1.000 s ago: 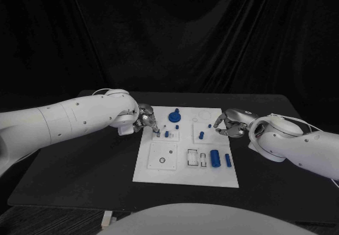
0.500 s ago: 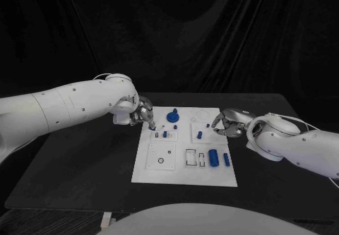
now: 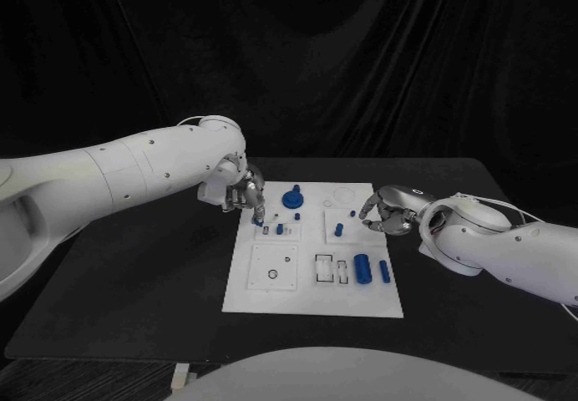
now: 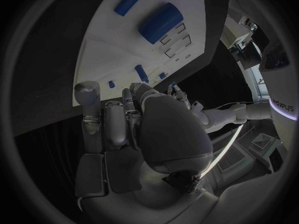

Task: Assemble the parts on the task board

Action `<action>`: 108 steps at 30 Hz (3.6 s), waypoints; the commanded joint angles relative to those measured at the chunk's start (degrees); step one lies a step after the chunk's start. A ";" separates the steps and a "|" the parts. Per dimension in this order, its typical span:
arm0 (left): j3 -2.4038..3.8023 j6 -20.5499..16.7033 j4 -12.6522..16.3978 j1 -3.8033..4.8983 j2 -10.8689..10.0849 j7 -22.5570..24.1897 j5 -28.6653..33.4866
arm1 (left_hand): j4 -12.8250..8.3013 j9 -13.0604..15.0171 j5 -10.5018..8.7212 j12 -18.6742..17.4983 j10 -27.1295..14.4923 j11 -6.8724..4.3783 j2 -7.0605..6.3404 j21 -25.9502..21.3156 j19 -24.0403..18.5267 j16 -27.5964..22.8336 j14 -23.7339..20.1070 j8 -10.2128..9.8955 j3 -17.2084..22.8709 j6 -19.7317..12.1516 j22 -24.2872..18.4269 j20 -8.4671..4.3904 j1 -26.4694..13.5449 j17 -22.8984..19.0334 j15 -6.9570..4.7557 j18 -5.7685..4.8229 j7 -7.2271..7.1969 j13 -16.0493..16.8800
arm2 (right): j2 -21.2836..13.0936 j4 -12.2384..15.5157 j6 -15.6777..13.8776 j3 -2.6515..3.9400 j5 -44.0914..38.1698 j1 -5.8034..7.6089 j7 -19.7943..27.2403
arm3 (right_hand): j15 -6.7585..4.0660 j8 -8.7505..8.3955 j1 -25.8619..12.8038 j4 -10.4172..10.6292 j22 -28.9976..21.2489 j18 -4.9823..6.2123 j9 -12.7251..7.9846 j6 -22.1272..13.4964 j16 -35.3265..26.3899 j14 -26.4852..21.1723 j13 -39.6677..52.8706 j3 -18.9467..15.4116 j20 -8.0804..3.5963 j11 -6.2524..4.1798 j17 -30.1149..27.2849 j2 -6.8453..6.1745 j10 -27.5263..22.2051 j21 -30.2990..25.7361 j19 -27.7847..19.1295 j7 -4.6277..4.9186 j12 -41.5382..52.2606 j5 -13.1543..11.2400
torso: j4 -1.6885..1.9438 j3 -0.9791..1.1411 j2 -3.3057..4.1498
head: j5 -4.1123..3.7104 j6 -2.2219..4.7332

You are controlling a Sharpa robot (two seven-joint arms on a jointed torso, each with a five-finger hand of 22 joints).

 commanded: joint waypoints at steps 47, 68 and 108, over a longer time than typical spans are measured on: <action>0.04 -8.94 -2.83 -4.25 2.98 -0.38 -5.75 | -3.74 2.09 2.56 3.04 5.78 -2.04 -0.71 3.67 3.19 0.15 5.95 12.43 0.62 7.03 9.99 -1.83 -0.56 15.10 -1.80 -0.09 -3.37 14.83 | 0.50 -0.26 -0.40 0.03 -0.10 -0.08 -0.90 | 0.31 0.07 0.13 -0.23 4.41 0.57 0.03 0.45 -0.45 2.08 8.73 0.41 0.08 0.36 -0.19 0.26 0.91 -0.34 -0.58 0.19 -0.31 0.39 | 0.11 -0.02 -0.03 | 0.20 -0.01; 0.03 -8.91 -1.28 -4.86 2.58 -0.39 -5.77 | -3.66 2.03 1.90 2.89 5.57 -2.11 -0.63 3.38 3.01 0.15 5.95 12.18 0.45 7.19 9.88 -1.92 -0.73 15.10 -1.88 -0.02 -3.45 14.64 | 0.90 -0.65 -0.60 0.03 -0.10 -0.09 -0.87 | 0.31 0.07 0.13 -0.23 4.41 0.57 0.03 0.45 -0.45 2.08 8.73 0.41 0.08 0.36 -0.19 0.26 0.91 -0.34 -0.58 0.19 -0.31 0.39 | 0.10 0.00 -0.05 | 0.37 -0.01; 0.03 -9.77 -2.53 -5.65 3.56 -0.16 -5.77 | -3.69 1.80 1.63 2.32 4.77 -2.16 -0.43 2.61 2.45 0.15 5.95 11.69 0.51 7.30 9.61 -2.01 -0.76 15.10 -1.94 0.16 -3.49 13.94 | 1.00 -0.87 -0.10 0.03 -0.10 -0.10 -1.14 | 0.36 0.14 -0.06 -0.33 4.41 0.59 0.05 0.53 -0.49 2.05 8.69 0.62 0.12 0.43 -0.22 0.25 0.87 -0.53 -0.60 0.24 -0.33 0.39 | 0.25 0.00 0.08 | 0.34 -0.01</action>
